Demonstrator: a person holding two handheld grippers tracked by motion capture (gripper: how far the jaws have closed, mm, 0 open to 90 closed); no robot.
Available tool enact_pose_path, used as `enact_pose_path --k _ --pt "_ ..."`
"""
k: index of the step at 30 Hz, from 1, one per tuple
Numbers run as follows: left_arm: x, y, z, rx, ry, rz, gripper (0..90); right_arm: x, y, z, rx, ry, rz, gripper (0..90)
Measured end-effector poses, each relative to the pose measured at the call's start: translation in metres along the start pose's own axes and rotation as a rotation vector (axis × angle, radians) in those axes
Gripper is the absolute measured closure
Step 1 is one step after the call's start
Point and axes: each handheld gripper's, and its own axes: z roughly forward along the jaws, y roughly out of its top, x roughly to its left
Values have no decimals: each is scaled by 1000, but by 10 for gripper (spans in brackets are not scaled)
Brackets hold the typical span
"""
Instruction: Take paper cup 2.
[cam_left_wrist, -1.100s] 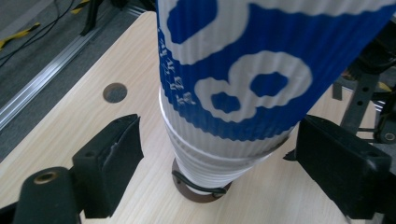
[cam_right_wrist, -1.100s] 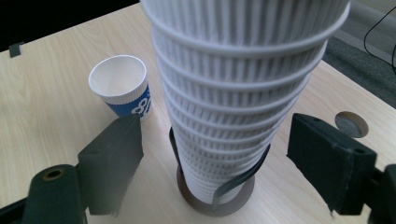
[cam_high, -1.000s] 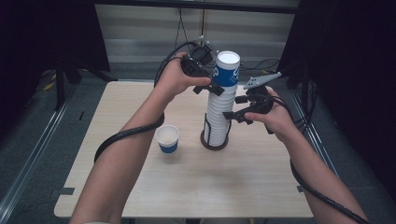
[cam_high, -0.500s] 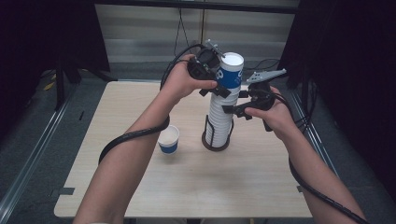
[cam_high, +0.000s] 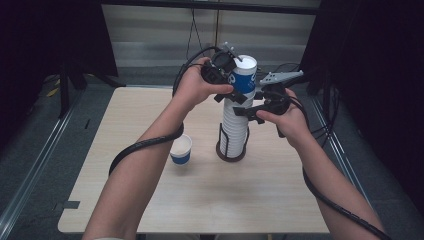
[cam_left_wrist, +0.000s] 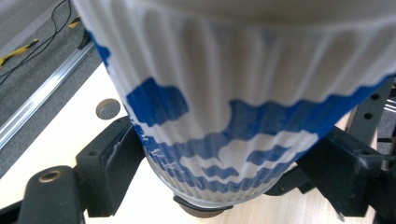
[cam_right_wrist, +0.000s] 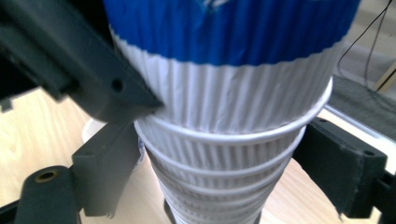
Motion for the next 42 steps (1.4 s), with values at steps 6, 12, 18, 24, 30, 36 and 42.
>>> enact_pose_path --k 6,12,18,24,30,36,42 --pt "-2 1 -7 -2 1 -15 208 1 0 -1 9 -2 -14 168" --pt "-2 1 -7 -12 -1 -28 210 1 -1 -1 6 -1 -16 169" --pt "-2 1 -9 -17 1 -40 212 2 1 0 14 -5 -25 173" --pt "0 2 -13 -35 -3 -50 222 3 0 0 7 -9 -25 173" --pt "-2 3 -14 -29 -1 -56 224 3 0 0 10 -13 -23 173" --pt "-1 5 -17 -27 -1 -56 230 3 -1 -1 7 -14 -27 173" --pt "-1 5 -20 -38 0 -69 233 3 -1 0 1 -13 -28 173"
